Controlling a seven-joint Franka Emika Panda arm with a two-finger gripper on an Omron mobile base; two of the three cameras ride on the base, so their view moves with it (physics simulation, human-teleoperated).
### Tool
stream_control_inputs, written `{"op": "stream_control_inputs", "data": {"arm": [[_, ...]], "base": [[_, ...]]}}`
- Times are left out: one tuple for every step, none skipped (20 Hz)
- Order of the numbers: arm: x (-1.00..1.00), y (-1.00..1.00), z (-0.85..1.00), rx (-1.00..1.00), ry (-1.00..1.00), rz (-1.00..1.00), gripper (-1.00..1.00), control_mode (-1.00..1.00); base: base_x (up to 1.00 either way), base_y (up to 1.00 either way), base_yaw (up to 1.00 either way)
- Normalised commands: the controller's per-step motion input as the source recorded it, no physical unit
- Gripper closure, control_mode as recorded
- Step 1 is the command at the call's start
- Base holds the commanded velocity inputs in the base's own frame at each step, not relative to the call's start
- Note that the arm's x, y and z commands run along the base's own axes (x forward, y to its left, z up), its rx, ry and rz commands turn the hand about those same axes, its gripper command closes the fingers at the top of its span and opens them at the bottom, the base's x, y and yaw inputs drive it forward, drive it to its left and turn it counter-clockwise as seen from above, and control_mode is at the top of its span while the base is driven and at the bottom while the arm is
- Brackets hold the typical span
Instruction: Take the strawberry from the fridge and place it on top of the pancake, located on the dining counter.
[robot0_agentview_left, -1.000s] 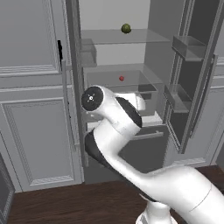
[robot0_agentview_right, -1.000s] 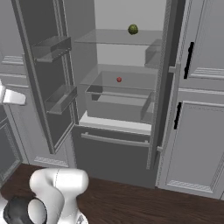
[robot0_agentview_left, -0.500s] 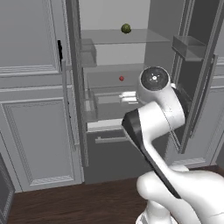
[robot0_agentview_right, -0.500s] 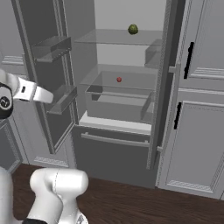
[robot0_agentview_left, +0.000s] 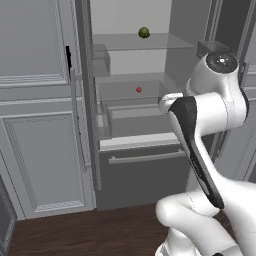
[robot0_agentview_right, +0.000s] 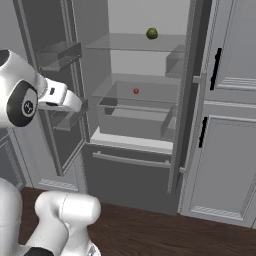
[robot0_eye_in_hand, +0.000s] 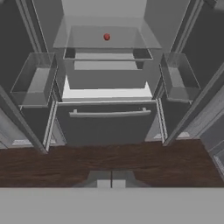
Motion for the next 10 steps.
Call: {"op": "stream_control_inputs", "data": {"arm": [[-0.14, -0.29, -0.09, 0.35, -0.15, 0.0, 1.0, -1.0], [-0.01, -0.21, -0.19, 0.34, -0.07, 0.0, 1.0, -1.0], [0.0, -0.09, -0.21, 0.29, -0.06, 0.0, 1.0, -1.0], [-0.06, 0.0, -0.16, 0.12, -0.11, 0.0, 1.0, -1.0], [-0.1, 0.0, -0.21, 0.0, -0.15, 0.0, 1.0, -1.0], [-0.46, 0.0, -0.13, 0.0, -0.32, 0.02, 1.0, -1.0], [-0.45, 0.0, -0.1, 0.0, -0.24, 0.05, -1.0, -1.0], [-0.46, 0.0, 0.0, 0.0, -0.19, 0.06, -1.0, -1.0], [-0.38, 0.0, 0.0, 0.0, -0.1, 0.05, -1.0, -1.0], [-0.38, 0.0, 0.0, 0.0, -0.08, 0.03, -1.0, -1.0]], "base": [[0.0, 0.0, 0.0], [0.0, 0.0, 0.0], [0.0, 0.0, 0.0], [0.0, 0.0, 0.0], [0.0, 0.0, 0.0], [0.0, 0.0, 0.0], [0.0, 0.0, 0.0], [0.0, 0.0, 0.0], [0.0, 0.0, 0.0], [0.0, 0.0, 0.0]]}}
